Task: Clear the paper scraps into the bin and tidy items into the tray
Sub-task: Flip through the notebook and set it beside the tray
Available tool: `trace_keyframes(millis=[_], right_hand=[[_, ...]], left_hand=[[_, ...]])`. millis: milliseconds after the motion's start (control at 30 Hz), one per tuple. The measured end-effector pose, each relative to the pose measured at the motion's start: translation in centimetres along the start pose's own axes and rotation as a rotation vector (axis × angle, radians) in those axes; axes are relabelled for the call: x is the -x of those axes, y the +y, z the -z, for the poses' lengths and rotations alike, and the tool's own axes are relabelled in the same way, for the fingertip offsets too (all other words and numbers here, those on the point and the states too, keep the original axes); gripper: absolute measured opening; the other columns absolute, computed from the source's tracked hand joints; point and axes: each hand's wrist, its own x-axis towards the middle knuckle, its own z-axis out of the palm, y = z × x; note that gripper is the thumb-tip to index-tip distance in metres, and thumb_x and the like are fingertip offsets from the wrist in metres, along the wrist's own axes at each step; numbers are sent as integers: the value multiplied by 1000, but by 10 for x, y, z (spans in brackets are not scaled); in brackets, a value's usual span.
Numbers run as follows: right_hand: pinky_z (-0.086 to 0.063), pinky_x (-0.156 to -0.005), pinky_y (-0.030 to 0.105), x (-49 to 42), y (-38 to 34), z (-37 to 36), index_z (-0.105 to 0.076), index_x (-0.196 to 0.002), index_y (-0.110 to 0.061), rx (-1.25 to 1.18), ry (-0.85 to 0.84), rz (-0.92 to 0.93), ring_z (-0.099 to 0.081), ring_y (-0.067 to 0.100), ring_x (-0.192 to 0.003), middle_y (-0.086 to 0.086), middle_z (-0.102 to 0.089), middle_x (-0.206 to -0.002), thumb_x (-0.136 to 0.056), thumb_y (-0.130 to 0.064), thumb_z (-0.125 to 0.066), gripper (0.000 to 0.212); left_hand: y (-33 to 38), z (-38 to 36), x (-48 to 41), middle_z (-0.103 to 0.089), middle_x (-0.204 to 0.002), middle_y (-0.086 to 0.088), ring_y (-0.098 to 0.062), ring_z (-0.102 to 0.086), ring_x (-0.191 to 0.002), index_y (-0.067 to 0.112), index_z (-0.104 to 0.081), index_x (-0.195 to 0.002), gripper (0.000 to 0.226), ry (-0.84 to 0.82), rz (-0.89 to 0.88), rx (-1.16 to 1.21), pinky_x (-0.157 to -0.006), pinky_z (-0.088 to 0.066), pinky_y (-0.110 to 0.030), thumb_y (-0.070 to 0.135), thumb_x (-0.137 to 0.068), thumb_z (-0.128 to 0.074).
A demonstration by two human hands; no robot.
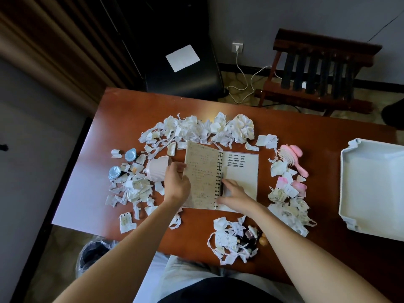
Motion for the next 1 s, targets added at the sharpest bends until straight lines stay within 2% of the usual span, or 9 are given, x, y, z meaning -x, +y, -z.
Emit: trace_keyframes(millis=[67,200,367,433,567,667,767,900,1000], right_hand=[[-21,-118,39,-2,-1,0,-26,-154,-24,-9,-8,14,-21,21,-144,-1,-26,-154,-88,-20,-65,76],[-25,-113,35,0,-2,-2,-37,-149,-23,-9,-18,34,-23,24,-143,3,-27,-151,-92,-19,-60,62],[-26,-119,45,4,1,-3,-43,-146,-23,-64,-27,66,-29,24,-143,0,-34,-152,-92,-15,-59,57],[-31,-116,44,7,4,-1,-43,-145,-24,-124,-52,71,-36,15,-139,-4,-42,-149,-93,-6,-53,56],[-35,-114,45,6,16,6,-43,-145,-35,-177,-42,39,-38,17,-140,-9,-46,-148,-103,-22,-42,45],[-31,-116,39,6,24,11,-38,-149,-29,-193,-28,-8,-33,18,-144,-5,-41,-153,-105,-28,-40,44],[-29,-115,34,7,28,13,-40,-149,-25,-236,-15,-3,-33,19,-143,-2,-40,-153,-105,-24,-40,43],[-34,-112,37,13,33,25,-50,-142,-27,-394,46,-17,-42,19,-136,0,-48,-147,-103,-23,-43,39],[-47,-101,38,20,27,37,-64,-123,-29,-658,91,-19,-59,17,-120,-1,-65,-127,-101,-35,-48,29]], left_hand=[[3,3,4,-55,-116,1,-17,-57,-103,17,-56,-106,29,36,-35,9,-62,-50,-17,-5,-93,-43],[6,9,13,-59,-109,3,-14,-59,-97,19,-58,-103,26,40,-90,10,-73,-57,-29,-3,-92,-49],[20,4,28,-61,-108,9,-12,-61,-93,20,-57,-105,24,-10,-98,44,-57,-50,-16,1,-92,-51],[25,0,32,-61,-107,9,-11,-61,-94,20,-56,-108,26,-46,-121,88,-61,-52,-18,1,-91,-53],[33,-7,36,-61,-104,7,-11,-62,-94,18,-54,-112,29,-95,-126,130,-71,-57,-21,4,-88,-61],[36,-12,37,-63,-103,6,-11,-63,-92,19,-54,-111,27,-129,-102,128,-73,-59,-23,8,-87,-63],[39,-19,36,-65,-100,5,-11,-64,-89,20,-56,-110,28,-171,-113,110,-74,-59,-23,14,-85,-68],[47,-34,37,-64,-98,-4,-10,-61,-77,19,-59,-109,28,-223,-107,106,-64,-54,-18,16,-84,-71],[55,-49,37,-62,-103,-1,-10,-62,-85,19,-60,-113,31,-308,-63,121,-68,-51,-20,24,-86,-73]])
